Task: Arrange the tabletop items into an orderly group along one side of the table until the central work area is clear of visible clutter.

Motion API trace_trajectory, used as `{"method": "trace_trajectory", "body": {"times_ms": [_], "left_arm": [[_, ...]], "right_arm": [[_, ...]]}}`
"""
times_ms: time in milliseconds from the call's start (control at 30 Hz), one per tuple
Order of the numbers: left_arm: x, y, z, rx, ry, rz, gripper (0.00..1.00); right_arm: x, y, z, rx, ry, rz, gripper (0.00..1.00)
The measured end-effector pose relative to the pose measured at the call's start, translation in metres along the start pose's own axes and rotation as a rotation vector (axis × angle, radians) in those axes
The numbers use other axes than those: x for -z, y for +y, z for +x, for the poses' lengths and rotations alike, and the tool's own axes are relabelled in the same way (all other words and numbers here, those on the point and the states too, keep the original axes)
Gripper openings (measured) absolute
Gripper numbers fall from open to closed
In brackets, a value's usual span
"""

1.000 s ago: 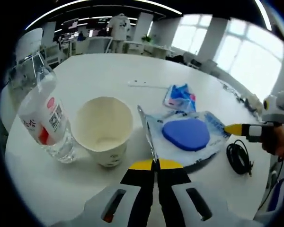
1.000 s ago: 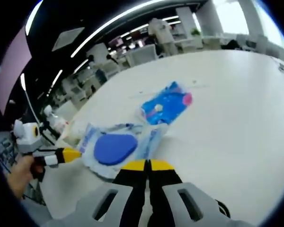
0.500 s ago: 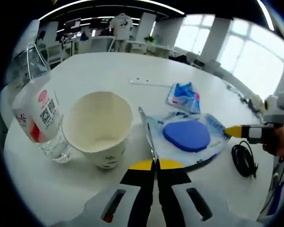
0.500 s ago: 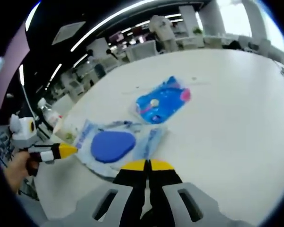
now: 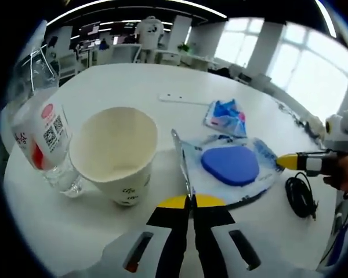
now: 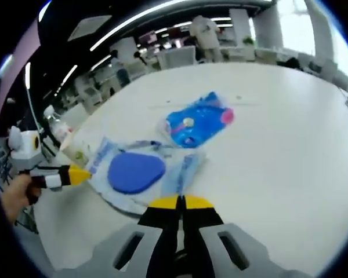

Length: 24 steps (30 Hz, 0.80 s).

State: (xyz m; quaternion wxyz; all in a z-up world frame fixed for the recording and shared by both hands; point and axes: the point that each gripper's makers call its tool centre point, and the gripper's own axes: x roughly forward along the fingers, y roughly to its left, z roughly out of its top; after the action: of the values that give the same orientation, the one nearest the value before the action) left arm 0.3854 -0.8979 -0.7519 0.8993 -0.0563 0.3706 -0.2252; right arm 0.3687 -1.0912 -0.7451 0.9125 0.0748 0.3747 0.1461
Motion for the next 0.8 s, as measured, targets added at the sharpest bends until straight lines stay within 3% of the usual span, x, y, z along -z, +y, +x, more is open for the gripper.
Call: {"method": "trace_trajectory", "body": {"times_ms": [567, 800], "left_arm": [[0.007, 0.006, 0.003, -0.030, 0.003, 0.002, 0.07], [0.007, 0.008, -0.003, -0.054, 0.004, 0.022, 0.14]], "right_arm": [[0.004, -0.002, 0.006, 0.004, 0.043, -0.075, 0.02], [-0.007, -0.009, 0.000, 0.009, -0.006, -0.037, 0.11]]}}
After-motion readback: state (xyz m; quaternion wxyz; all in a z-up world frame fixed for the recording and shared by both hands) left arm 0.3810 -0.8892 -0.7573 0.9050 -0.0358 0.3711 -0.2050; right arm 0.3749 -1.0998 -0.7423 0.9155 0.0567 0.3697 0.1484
